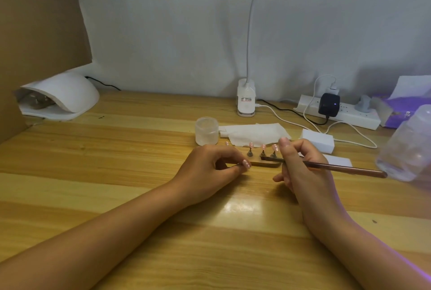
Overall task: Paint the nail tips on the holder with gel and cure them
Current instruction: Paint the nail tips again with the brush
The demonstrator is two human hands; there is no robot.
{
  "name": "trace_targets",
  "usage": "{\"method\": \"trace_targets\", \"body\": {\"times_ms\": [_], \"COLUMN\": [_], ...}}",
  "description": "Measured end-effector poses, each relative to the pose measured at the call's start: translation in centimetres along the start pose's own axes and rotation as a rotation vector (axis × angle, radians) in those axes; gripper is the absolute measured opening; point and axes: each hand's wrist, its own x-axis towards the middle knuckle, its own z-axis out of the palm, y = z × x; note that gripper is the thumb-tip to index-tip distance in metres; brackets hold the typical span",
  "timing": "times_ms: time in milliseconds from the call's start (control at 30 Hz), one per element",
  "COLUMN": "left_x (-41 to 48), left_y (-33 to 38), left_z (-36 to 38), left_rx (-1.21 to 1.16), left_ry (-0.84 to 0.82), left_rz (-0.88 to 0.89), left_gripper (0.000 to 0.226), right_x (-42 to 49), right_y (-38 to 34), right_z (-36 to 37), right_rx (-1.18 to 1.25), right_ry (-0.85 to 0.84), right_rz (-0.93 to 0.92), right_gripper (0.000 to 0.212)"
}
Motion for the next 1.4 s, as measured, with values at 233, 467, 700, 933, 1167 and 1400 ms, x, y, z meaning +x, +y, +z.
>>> {"method": "trace_targets", "body": {"times_ms": [233, 467, 700, 933, 1167, 1400], "left_x": [0.0, 0.0, 0.0, -0.1, -0.1, -0.2], "left_y": [0.2, 0.2, 0.0, 0.0, 0.1, 0.5], "left_z": [0.0, 0.2, 0.2, 0.2, 0.3, 0.3], "left_rx": [-0.053, -0.095, -0.023, -0.01, 0.027, -0.01], "left_ry": [0.013, 0.001, -0.018, -0.026, -0.036, -0.023], "left_rz": [-0.017, 0.009, 0.054, 0.047, 0.072, 0.055], "left_gripper": [0.009, 0.013, 0.013, 0.015, 0.013, 0.015], "right_x": [0.1, -0.2, -0.6, -0.4, -0.2, -0.4], "right_y": [0.0, 0.1, 0.2, 0.9, 1.4, 1.0], "right_z": [-0.1, 0.1, 0.5, 0.9, 1.0, 0.9], "right_rx": [-0.05, -0.095, -0.247, -0.379, -0.412, -0.397], "right_ry": [-0.045, -0.079, -0.155, -0.168, -0.155, -0.164], "right_rz": [-0.085, -0.146, -0.343, -0.452, -0.46, -0.448], "right_gripper": [0.014, 0.016, 0.037, 0.043, 0.038, 0.036]}}
